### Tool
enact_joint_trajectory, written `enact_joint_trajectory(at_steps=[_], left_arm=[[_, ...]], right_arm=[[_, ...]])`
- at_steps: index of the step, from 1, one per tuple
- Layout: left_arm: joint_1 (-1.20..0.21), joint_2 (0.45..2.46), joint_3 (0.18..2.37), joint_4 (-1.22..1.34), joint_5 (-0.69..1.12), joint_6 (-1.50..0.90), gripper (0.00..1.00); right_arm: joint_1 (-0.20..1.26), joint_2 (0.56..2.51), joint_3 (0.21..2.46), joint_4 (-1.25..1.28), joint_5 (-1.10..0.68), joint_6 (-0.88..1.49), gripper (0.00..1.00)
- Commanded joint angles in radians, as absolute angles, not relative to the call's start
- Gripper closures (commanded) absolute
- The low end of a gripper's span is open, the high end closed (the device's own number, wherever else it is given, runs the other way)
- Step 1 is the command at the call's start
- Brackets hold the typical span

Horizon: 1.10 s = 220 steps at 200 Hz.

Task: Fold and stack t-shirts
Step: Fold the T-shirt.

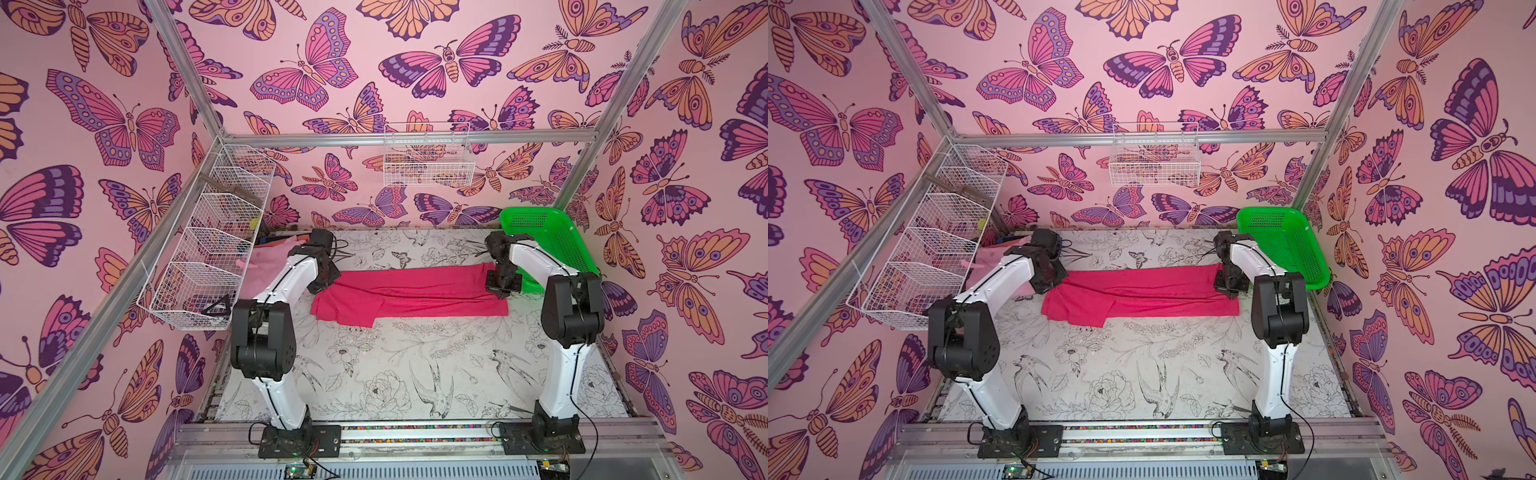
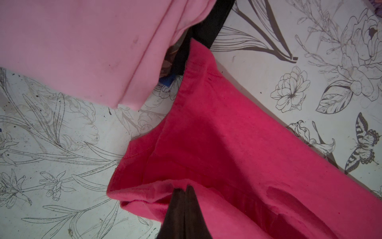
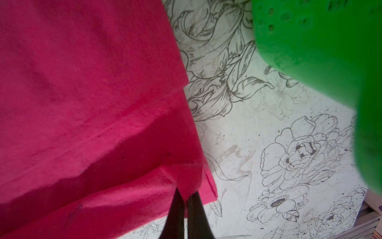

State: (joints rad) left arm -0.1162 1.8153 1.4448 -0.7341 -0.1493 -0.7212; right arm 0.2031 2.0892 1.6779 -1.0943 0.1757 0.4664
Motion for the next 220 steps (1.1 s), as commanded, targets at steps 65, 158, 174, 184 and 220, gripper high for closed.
enact_joint_trajectory(at_steps=[65,158,174,184,220], left_arm=[[-0.1,1.865,1.51,-0.735,-0.19,-0.695,1.0],[-0.087,1.899,1.513,-0.735,-0.187,-0.695,1.0],[-0.087,1.899,1.508,-0.735,-0.185,-0.697,1.0],[-0.087,1.902,1.506,-0.735,-0.184,-0.697,1.0],[-0.087,1.911,1.509,-0.735,-0.175,-0.7,1.0]], right_arm=[[0.193,2.124,1.706,-1.124,0.212,0.463,1.0],[0.193,2.15,1.74,-1.143,0.217,0.462,0.95],[0.193,2.152,1.742,-1.141,0.214,0.463,0.83],[0.193,2.149,1.743,-1.141,0.213,0.464,0.72],[0.193,2.138,1.746,-1.137,0.214,0.466,0.63]])
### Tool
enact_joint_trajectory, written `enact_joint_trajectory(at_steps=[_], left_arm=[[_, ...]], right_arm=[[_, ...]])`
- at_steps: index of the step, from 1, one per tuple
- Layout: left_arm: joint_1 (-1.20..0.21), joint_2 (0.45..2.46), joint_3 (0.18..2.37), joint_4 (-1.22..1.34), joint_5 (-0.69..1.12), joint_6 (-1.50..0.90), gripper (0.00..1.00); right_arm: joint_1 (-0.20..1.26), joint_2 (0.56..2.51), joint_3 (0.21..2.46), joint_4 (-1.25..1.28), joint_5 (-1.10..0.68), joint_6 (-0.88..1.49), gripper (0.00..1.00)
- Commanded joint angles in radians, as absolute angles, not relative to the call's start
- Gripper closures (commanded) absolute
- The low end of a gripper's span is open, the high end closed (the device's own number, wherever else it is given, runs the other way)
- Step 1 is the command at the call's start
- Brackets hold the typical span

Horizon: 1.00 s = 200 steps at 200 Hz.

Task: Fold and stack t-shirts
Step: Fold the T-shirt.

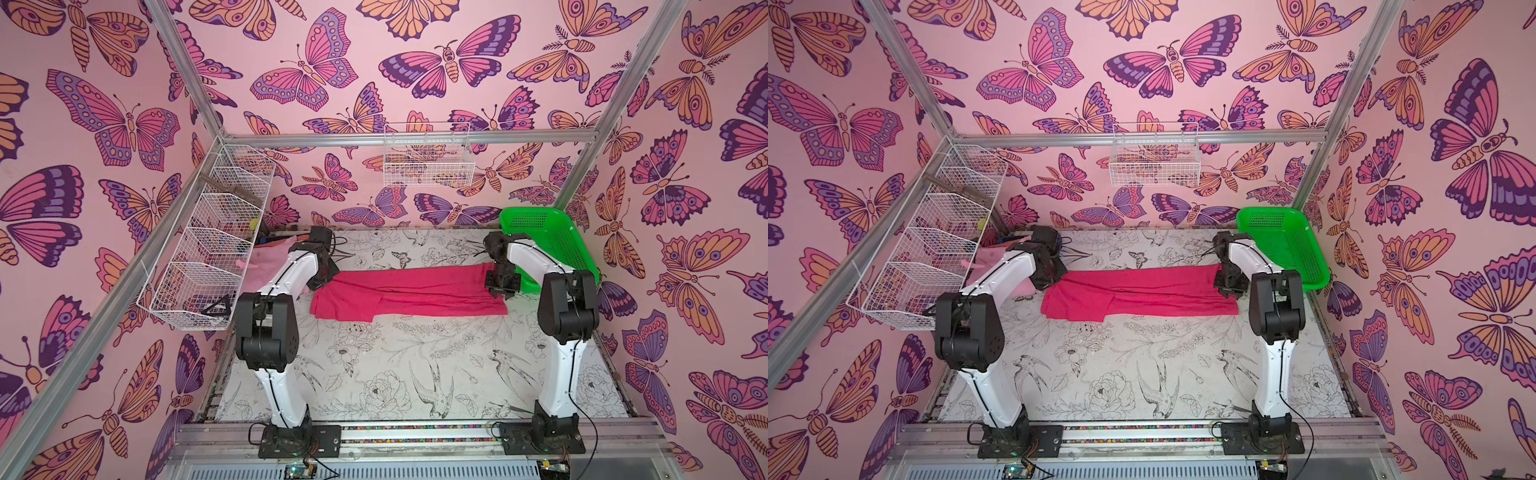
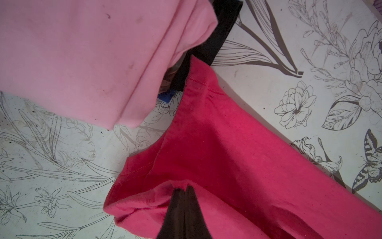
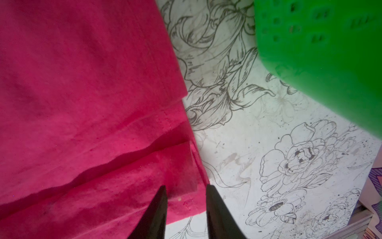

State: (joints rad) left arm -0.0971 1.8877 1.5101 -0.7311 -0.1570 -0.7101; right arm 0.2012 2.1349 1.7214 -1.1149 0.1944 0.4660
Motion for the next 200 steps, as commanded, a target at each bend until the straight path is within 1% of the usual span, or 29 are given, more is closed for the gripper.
enact_joint_trajectory(at_steps=[1,50,113,155,175,184,195,200], left_arm=[[-0.087,1.91,1.509,-0.735,-0.175,-0.7,1.0],[-0.087,1.919,1.511,-0.733,-0.166,-0.7,1.0],[-0.087,1.913,1.503,-0.723,-0.153,-0.701,1.0],[-0.088,1.907,1.5,-0.719,-0.148,-0.7,1.0],[-0.089,1.902,1.499,-0.719,-0.149,-0.7,0.99],[-0.089,1.898,1.499,-0.72,-0.148,-0.699,0.97],[-0.089,1.893,1.499,-0.719,-0.147,-0.699,0.93],[-0.088,1.889,1.498,-0.72,-0.147,-0.697,0.9]], right_arm=[[0.193,2.138,1.747,-1.137,0.213,0.464,0.63],[0.195,2.102,1.757,-1.153,0.206,0.466,0.64],[0.209,2.01,1.654,-1.113,0.184,0.466,0.65],[0.217,1.976,1.633,-1.102,0.165,0.469,0.67],[0.238,1.984,1.621,-1.085,0.141,0.47,0.79],[0.251,2.0,1.624,-1.08,0.138,0.466,0.86],[0.266,2.026,1.638,-1.078,0.128,0.459,0.91],[0.273,2.037,1.649,-1.081,0.128,0.458,0.93]])
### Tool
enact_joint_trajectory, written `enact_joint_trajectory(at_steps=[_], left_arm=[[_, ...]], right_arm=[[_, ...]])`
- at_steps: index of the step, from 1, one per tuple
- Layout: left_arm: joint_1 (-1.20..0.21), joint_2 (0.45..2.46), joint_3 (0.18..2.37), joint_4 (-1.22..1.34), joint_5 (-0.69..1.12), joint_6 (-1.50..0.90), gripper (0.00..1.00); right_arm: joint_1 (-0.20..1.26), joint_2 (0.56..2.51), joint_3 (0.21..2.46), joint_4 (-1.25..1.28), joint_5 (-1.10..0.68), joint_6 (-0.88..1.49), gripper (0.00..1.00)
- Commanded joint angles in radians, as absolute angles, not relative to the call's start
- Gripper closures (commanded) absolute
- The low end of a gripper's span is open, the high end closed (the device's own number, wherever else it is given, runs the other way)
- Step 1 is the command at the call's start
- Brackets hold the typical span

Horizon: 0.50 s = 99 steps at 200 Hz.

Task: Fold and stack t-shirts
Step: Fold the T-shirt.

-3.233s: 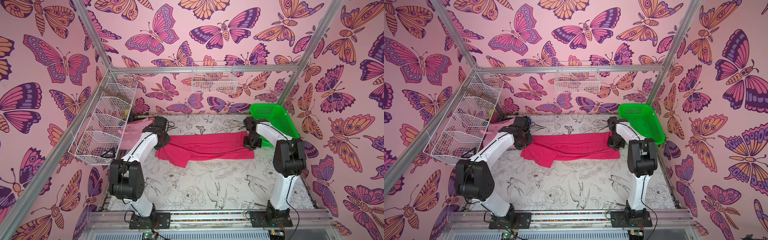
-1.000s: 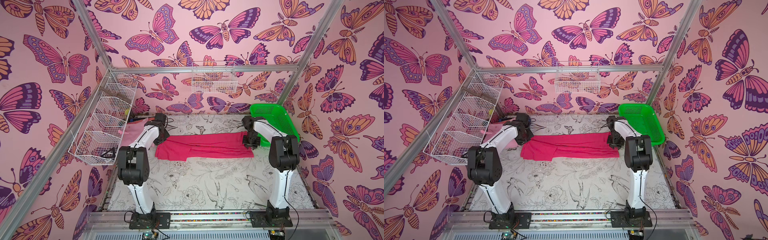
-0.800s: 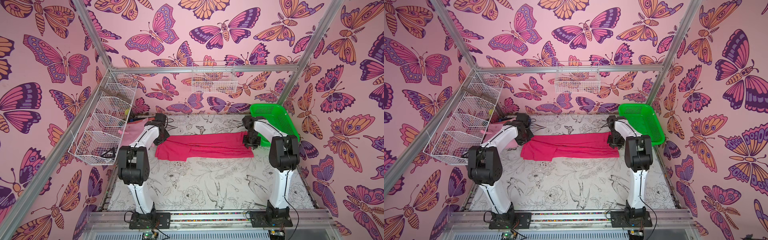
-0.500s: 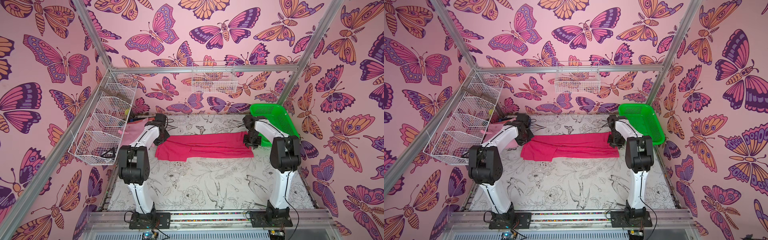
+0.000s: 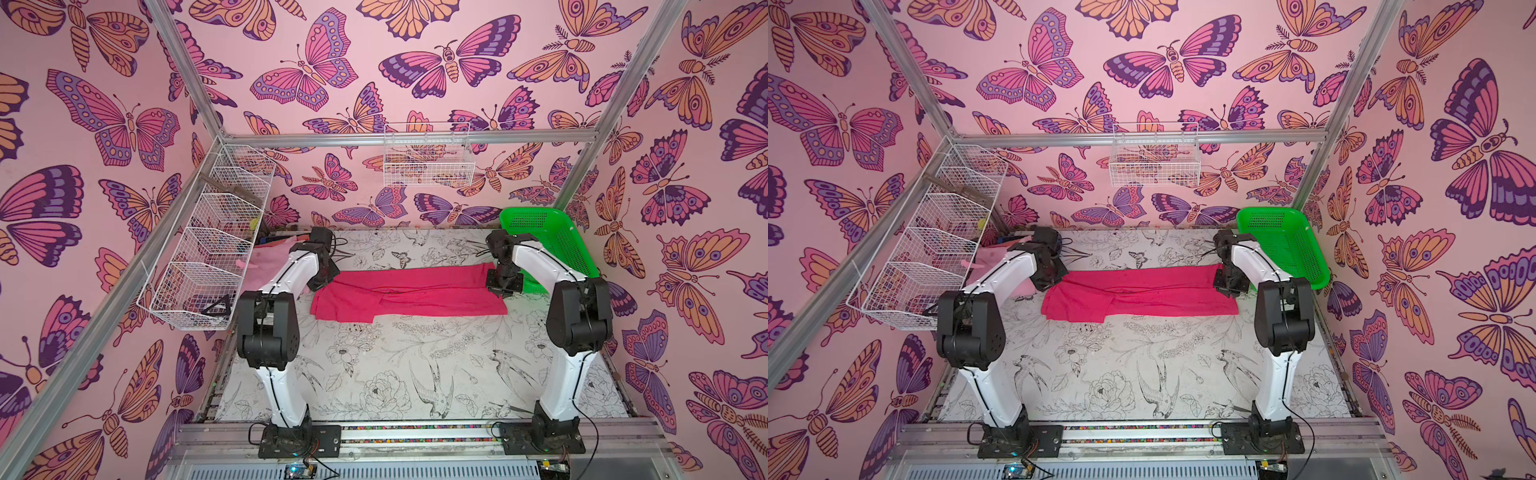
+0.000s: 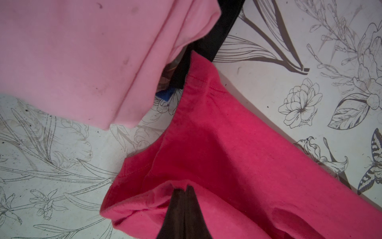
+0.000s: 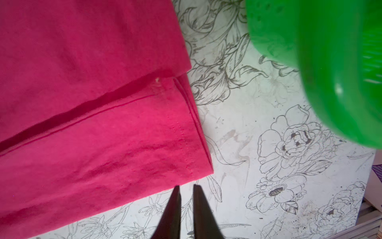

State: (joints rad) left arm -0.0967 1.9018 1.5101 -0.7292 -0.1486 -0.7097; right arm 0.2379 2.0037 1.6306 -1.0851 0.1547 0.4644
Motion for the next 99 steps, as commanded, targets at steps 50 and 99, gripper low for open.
enact_joint_trajectory(at_steps=[50,99], left_arm=[[-0.086,1.863,1.497,-0.722,-0.14,-0.686,0.69],[-0.085,1.841,1.493,-0.721,-0.127,-0.68,0.63]], right_arm=[[0.331,2.089,1.703,-1.075,0.083,0.448,0.95],[0.397,2.024,1.664,-1.069,0.082,0.446,0.63]])
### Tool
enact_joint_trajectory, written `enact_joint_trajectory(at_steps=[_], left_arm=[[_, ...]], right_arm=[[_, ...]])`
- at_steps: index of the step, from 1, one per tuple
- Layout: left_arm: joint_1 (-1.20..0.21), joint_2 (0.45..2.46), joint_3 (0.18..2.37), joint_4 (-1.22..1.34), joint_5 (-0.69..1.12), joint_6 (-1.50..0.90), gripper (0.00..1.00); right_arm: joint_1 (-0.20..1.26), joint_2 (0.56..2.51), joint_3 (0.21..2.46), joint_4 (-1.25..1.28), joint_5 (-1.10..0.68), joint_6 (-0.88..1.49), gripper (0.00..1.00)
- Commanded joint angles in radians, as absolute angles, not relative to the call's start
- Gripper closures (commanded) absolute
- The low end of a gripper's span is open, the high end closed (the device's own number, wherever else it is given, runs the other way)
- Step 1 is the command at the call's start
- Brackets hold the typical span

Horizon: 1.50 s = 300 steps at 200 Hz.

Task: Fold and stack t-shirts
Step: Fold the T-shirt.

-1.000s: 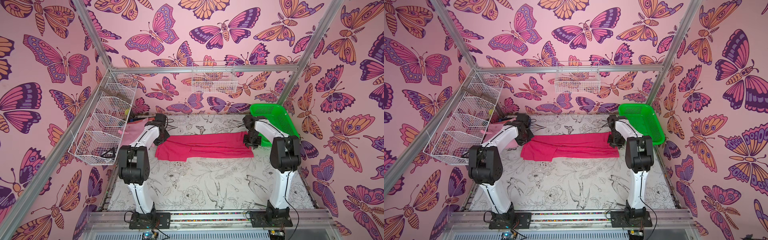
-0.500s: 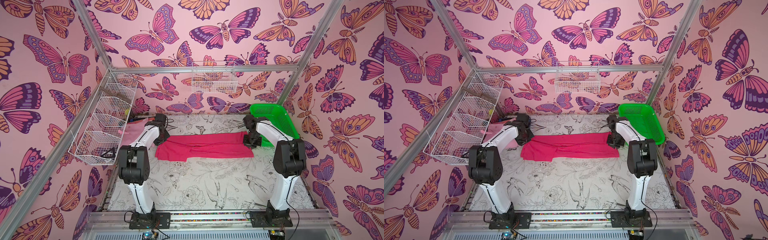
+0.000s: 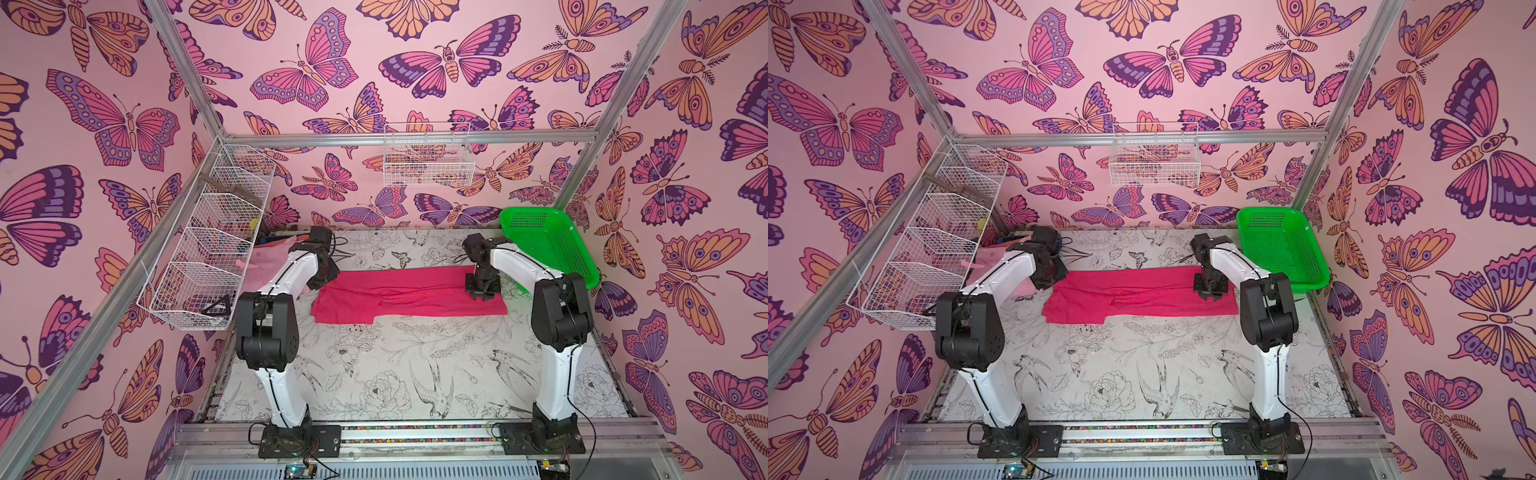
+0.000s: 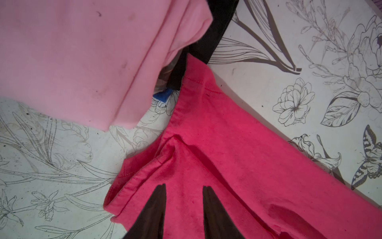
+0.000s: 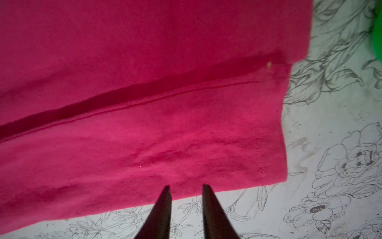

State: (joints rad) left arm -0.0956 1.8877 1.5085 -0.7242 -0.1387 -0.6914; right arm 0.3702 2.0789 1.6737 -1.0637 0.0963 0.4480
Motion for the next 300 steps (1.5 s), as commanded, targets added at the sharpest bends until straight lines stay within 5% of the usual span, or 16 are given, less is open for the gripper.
enact_joint_trajectory(at_steps=[1,85,178,300], left_arm=[[-0.086,1.839,1.492,-0.721,-0.127,-0.681,0.63],[-0.112,1.578,1.143,-0.672,-0.118,-0.74,0.57],[-0.109,1.579,1.0,-0.596,-0.122,-0.776,0.55],[-0.079,1.605,0.929,-0.541,-0.128,-0.787,0.57]], right_arm=[[0.399,2.022,1.662,-1.069,0.081,0.446,0.63],[0.678,2.067,1.772,-1.002,-0.095,0.469,0.36],[0.774,2.26,1.794,-0.663,-0.495,0.664,0.37],[0.838,2.36,1.842,-0.6,-0.571,0.717,0.39]])
